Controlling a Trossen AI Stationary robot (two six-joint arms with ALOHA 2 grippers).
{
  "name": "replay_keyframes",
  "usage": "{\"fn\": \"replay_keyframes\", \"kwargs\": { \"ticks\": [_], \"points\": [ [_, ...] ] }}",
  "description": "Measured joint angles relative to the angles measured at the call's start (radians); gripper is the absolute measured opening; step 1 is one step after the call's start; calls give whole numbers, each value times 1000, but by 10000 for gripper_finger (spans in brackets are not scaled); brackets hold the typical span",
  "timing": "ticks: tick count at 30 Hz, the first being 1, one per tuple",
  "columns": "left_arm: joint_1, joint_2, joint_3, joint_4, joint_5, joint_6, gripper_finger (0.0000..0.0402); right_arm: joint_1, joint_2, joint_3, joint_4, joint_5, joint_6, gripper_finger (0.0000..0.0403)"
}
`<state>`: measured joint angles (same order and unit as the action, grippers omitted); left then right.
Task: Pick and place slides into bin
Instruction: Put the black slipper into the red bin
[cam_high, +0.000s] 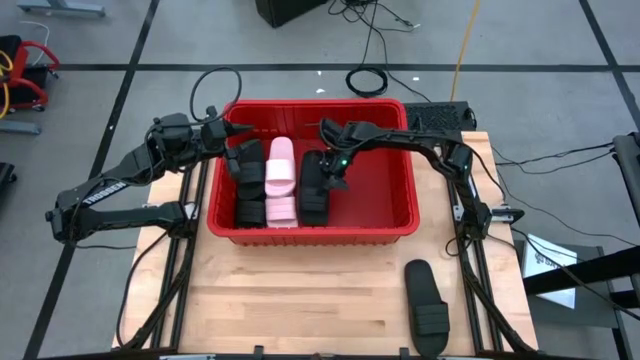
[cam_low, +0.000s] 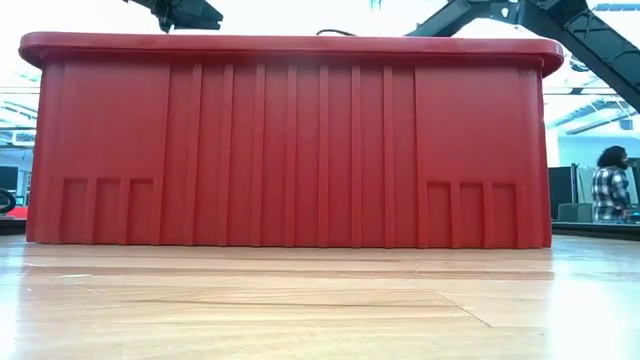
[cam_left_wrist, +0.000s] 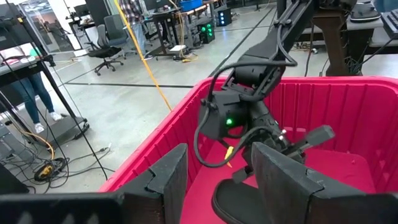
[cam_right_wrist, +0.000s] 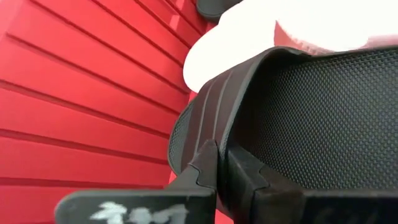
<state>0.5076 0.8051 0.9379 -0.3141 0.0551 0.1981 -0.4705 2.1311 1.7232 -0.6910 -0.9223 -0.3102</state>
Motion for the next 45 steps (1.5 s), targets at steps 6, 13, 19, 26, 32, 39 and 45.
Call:
{"fn": "replay_keyframes", "kwargs": {
  "ticks": [6, 13, 19, 26, 32, 39, 45],
  "points": [
    [0, 0, 0, 0, 0, 0, 179, 16, 0, -30, 40, 1, 19, 4],
    [0, 0, 0, -1, 0, -1, 179, 38, 0, -30, 45, 3, 17, 4],
    [0, 0, 0, -5, 0, -6, 179, 51, 0, -30, 35, 5, 25, 4],
    [0, 0, 0, -6, 0, -16, 179, 69, 0, -30, 21, 6, 29, 4],
    [0, 0, 0, -8, 0, -16, 179, 90, 0, -30, 22, 16, 43, 4],
    [0, 0, 0, -16, 0, -16, 179, 94, 0, -30, 34, 89, 61, 21],
    [0, 0, 0, -33, -1, -16, 179, 90, 0, -30, 37, 112, 67, 52]
  ]
}}
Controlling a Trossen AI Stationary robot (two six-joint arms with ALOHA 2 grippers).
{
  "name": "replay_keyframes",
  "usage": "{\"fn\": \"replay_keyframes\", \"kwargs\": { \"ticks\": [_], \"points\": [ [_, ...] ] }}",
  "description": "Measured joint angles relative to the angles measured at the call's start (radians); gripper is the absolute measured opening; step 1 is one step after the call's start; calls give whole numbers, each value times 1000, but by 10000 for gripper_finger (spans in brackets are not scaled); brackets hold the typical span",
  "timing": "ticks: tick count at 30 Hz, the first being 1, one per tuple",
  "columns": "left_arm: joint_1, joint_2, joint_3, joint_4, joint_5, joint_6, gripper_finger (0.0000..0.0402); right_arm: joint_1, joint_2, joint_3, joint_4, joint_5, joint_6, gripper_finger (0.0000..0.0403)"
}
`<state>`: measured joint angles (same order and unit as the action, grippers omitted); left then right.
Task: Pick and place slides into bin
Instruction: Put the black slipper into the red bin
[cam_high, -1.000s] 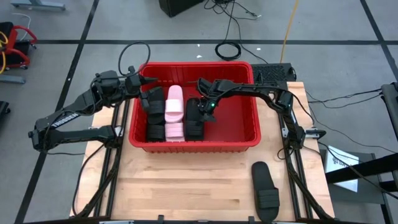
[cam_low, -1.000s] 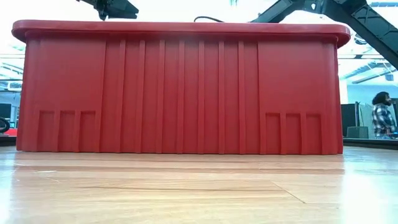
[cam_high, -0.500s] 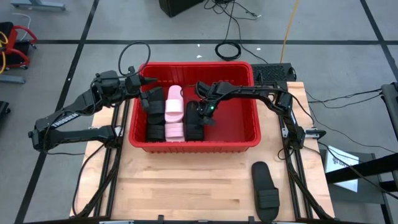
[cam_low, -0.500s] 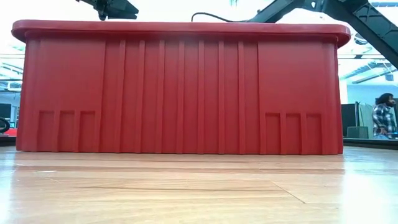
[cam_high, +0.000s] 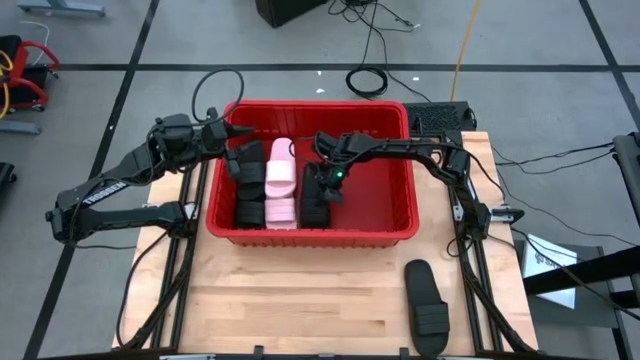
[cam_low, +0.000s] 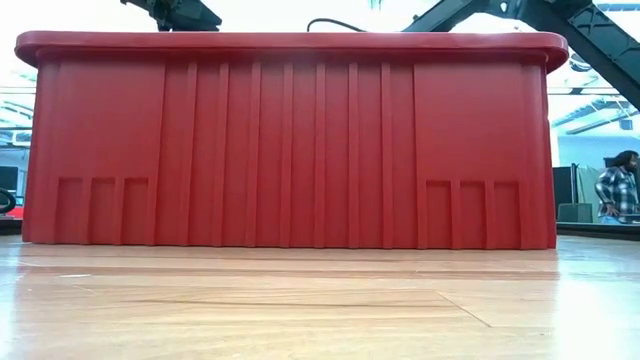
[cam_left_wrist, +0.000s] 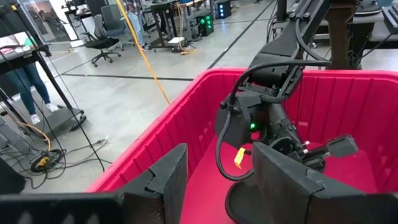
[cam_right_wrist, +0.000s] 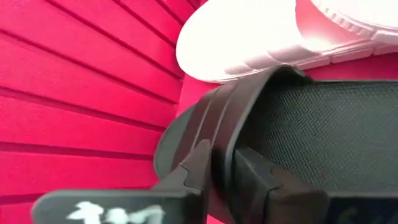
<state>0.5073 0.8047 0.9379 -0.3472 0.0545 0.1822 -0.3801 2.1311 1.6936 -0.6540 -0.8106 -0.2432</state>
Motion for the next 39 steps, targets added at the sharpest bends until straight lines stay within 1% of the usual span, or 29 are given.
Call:
{"fn": "replay_keyframes", "kwargs": {
  "ticks": [11, 16, 26, 33, 39],
  "points": [
    [0, 0, 0, -2, 0, 0, 179, 0, 0, 0, 49, 0, 0, 95],
    [0, 0, 0, -2, 0, 0, 179, 0, 0, 0, 61, -1, 27, 116],
    [0, 0, 0, -1, 0, 0, 179, -37, -1, 0, 52, -1, 49, 155],
    [0, 0, 0, -1, -2, 0, 179, -72, -43, 0, 55, 1, 45, 161],
    [0, 0, 0, -11, -3, 0, 179, -100, -109, 0, 113, 2, 41, 159]
  ]
}}
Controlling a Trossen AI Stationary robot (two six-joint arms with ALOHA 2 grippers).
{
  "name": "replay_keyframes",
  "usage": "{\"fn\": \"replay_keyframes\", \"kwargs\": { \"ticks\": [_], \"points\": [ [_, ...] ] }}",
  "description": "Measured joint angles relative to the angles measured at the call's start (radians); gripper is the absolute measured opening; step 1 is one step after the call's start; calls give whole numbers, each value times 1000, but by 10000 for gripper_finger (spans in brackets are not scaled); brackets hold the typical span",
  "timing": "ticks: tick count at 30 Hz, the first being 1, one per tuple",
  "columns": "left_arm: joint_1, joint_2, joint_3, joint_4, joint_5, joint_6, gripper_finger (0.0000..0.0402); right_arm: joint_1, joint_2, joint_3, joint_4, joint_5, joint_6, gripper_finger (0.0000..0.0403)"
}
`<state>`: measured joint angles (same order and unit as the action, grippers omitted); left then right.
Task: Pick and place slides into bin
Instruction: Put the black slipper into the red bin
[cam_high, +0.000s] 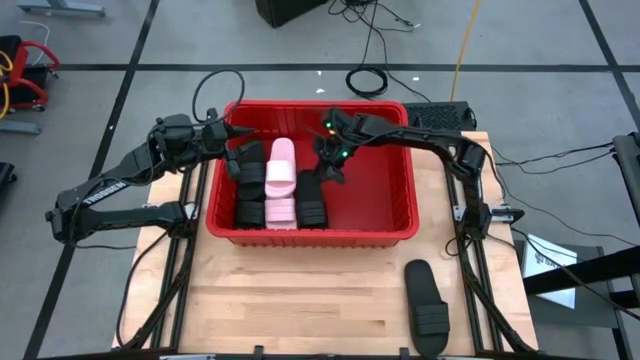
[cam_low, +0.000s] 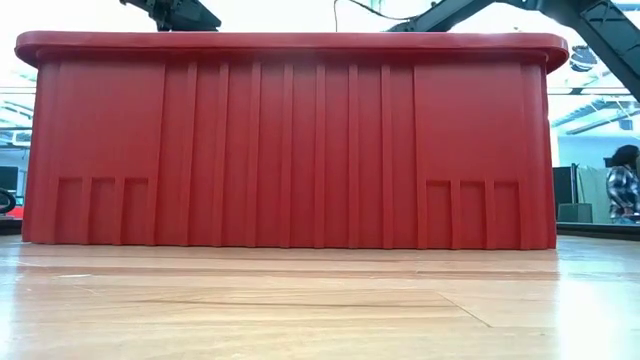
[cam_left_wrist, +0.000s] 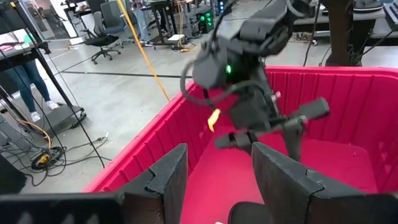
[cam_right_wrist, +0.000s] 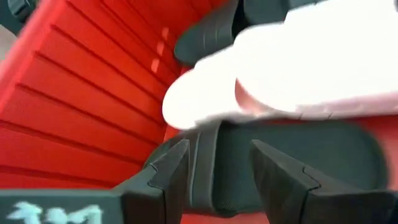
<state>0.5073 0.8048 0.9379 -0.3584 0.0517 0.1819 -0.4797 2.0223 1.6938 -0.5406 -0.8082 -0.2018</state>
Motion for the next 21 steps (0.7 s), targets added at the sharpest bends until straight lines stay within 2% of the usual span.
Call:
{"fn": "replay_keyframes", "kwargs": {
  "ticks": [5, 11, 16, 21],
  "points": [
    [0, 0, 0, -18, 20, -17, 179, -18, -46, 0, 49, 6, 0, 161],
    [-24, 0, 0, -15, 193, -44, 179, -18, -115, 0, 69, 107, -1, 156],
    [-93, 7, 0, 2, 294, -62, 179, -2, -160, 0, 82, 105, 6, 156],
    [-197, 30, 0, 18, 310, -90, 179, 47, -200, 0, 70, 101, 7, 155]
  ]
}}
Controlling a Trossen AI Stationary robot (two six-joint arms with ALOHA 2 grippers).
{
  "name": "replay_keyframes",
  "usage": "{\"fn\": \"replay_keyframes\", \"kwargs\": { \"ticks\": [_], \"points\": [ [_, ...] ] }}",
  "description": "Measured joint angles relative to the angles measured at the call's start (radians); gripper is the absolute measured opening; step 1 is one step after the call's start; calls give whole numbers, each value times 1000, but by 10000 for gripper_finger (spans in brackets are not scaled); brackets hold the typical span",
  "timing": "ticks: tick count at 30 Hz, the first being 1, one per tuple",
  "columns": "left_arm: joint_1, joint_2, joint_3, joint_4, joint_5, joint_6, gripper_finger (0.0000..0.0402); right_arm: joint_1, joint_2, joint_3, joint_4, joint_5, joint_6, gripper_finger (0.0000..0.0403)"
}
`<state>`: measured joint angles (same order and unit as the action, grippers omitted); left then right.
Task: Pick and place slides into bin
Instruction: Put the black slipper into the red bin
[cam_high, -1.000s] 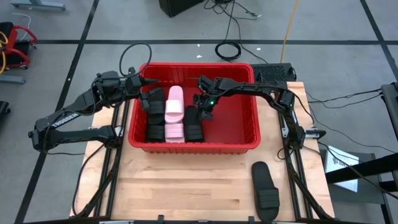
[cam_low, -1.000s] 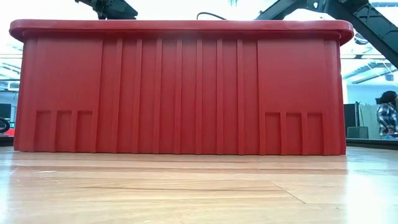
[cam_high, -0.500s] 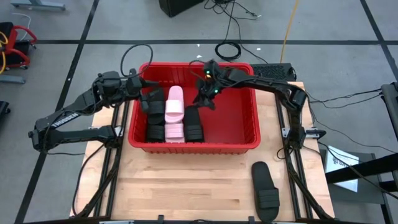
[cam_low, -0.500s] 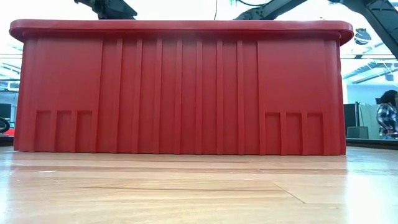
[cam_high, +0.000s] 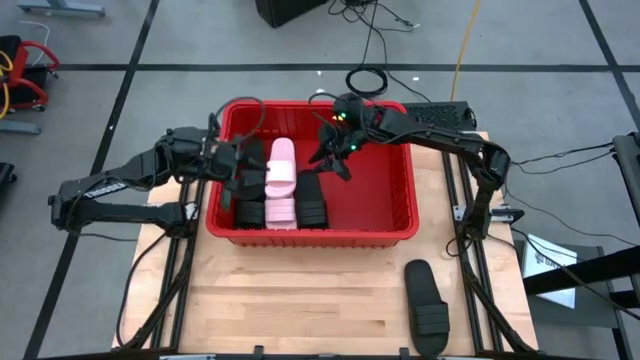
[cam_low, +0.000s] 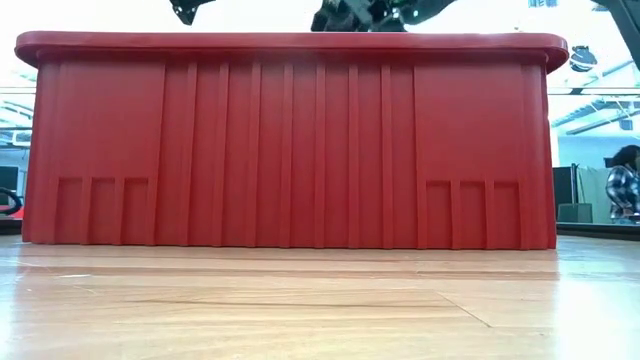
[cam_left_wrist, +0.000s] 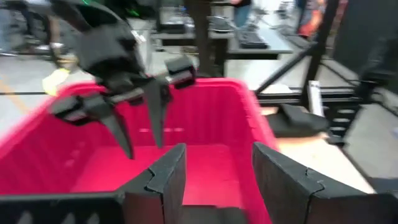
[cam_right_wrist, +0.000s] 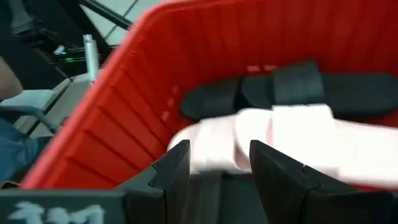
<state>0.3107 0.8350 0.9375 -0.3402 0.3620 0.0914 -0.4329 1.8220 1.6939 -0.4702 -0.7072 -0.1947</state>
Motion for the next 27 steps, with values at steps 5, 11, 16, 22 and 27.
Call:
{"fn": "replay_keyframes", "kwargs": {
  "ticks": [5, 11, 16, 22, 27],
  "points": [
    [-132, 39, 0, 52, -8, -22, 179, 70, -48, 0, -35, 0, 0, 155],
    [-292, 92, 0, 129, -84, -20, 179, 175, -111, 0, -101, 0, 0, 155],
    [-412, 134, 0, 163, -148, -18, 179, 269, -154, 0, -208, 4, 0, 155],
    [-541, 200, 0, 212, -202, 22, 179, 395, -181, 0, -318, 4, 81, 155],
    [-605, 252, 0, 288, -210, 2, 179, 510, -183, 0, -353, 44, 155, 155]
  ]
}}
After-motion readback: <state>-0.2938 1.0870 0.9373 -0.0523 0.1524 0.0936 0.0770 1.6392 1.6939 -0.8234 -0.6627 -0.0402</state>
